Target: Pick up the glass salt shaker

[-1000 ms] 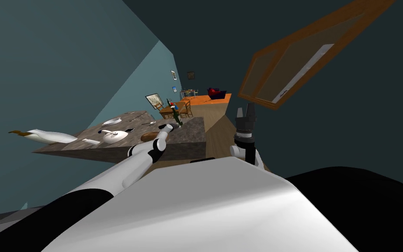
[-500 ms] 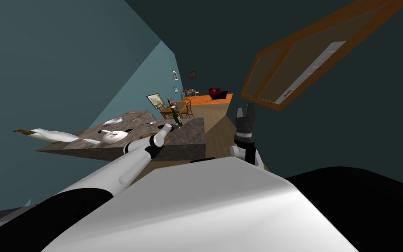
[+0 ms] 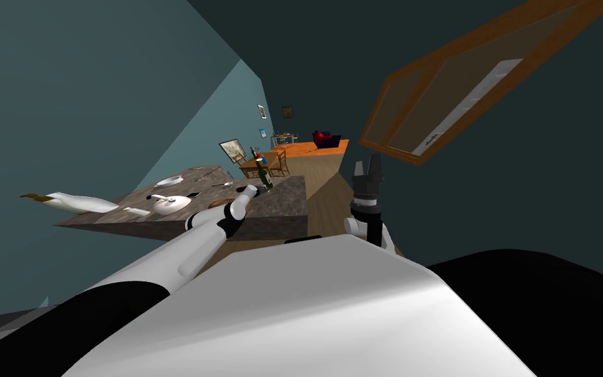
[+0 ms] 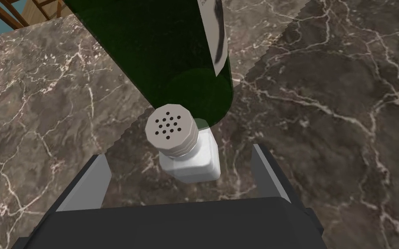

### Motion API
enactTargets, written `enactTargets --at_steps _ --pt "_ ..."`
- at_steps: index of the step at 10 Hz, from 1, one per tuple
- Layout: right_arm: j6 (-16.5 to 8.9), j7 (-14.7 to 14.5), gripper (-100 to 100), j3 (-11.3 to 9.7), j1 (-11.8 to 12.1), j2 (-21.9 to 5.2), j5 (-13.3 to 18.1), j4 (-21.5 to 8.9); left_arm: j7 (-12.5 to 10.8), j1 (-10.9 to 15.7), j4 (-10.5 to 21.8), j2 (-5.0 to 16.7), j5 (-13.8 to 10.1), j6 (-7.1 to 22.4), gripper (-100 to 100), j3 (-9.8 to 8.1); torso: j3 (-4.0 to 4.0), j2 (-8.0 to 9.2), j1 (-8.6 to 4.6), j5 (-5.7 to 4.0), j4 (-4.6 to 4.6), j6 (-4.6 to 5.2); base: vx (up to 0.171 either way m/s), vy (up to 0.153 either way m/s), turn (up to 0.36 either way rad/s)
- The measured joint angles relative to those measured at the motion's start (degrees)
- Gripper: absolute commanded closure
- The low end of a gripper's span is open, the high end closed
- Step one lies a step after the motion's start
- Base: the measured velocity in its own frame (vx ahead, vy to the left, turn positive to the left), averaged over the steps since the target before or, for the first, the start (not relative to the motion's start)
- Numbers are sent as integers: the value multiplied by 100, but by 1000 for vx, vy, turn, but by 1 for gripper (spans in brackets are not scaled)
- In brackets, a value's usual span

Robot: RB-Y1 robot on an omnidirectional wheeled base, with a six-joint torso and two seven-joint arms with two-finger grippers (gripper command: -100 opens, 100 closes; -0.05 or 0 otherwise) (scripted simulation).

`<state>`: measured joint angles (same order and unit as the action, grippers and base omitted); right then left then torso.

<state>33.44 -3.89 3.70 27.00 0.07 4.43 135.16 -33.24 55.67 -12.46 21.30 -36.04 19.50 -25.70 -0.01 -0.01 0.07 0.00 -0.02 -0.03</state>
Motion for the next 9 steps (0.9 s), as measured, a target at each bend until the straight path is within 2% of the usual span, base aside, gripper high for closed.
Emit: enactTargets --at_steps 2,3,5,6,8,9 --pt "0 0 0 0 -1 -1 0 0 -716 -381 -790 -170 661 267 -100 33 5 8 35 7 2 4 -21 113 -218" --pt "0 0 0 1 0 -1 0 0 -854 -353 -731 -161 755 258 -100 -21 5 9 40 9 2 -3 -22 94 -168" --pt "0 0 0 1 0 -1 0 0 -1183 -466 -927 -217 1097 278 -100 -75 5 9 28 7 2 -2 -25 66 -163" --pt "0 0 0 0 -1 -1 0 0 -1428 -623 -1233 -296 1355 372 -100 -89 5 9 25 6 2 3 -24 61 -104" --pt "0 0 0 1 0 0 0 0 -1702 -630 -1252 -294 1560 380 -100 -109 3 4 13 3 1 -3 -14 28 -73" --pt "0 0 0 0 -1 0 0 0 -1860 -739 -1453 -340 1731 430 -100 -126 3 5 14 3 1 3 -18 51 -132"
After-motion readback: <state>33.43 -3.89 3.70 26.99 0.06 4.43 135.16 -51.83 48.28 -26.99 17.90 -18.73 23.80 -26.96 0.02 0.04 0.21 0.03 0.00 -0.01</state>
